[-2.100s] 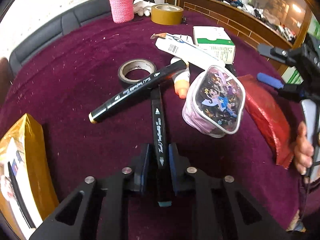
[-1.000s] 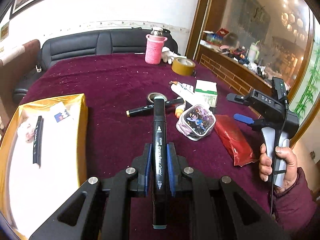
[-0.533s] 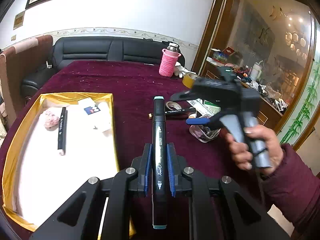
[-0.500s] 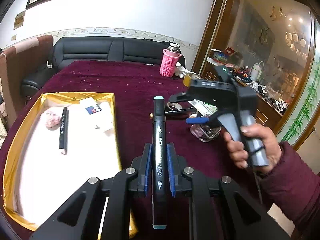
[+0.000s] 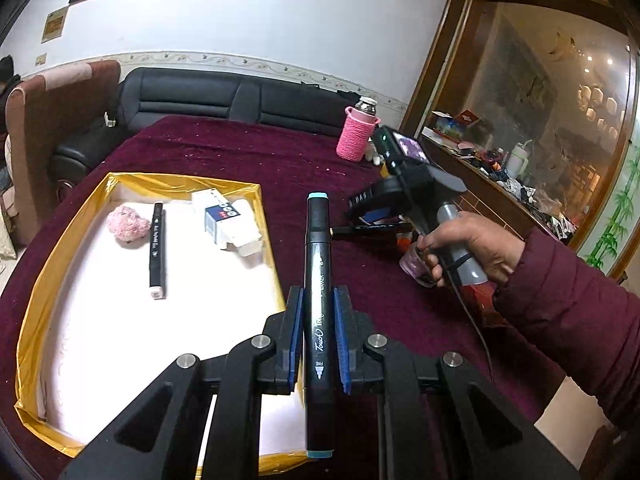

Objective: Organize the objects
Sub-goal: 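Carry the marker toward the tray with the left tool while the right tool grasps the grey tape roll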

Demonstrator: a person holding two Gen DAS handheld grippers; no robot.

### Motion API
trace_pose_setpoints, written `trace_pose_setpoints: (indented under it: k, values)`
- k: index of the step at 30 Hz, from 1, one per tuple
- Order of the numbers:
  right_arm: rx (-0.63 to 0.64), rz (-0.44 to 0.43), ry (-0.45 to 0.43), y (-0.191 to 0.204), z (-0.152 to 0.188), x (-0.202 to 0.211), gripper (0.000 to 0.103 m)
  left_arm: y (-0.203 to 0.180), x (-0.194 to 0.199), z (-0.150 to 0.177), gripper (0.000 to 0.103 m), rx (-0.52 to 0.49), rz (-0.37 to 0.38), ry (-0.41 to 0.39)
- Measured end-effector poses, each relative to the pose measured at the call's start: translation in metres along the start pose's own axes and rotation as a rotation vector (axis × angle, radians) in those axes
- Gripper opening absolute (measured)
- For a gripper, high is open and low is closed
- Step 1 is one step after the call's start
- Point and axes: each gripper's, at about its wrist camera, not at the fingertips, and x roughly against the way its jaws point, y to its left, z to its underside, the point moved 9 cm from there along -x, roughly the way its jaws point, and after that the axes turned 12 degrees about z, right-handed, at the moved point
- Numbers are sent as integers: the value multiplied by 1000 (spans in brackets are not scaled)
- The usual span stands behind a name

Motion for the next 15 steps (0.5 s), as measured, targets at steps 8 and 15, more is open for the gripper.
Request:
trace_pose_setpoints:
  k: [8, 15]
  values:
    - [-66, 8, -114, -17, 0, 10, 12, 12, 4, 1, 14, 40, -31, -6]
    - [-150, -128, -221, -26, 1, 60, 11, 19, 10, -2, 14, 57, -51, -8]
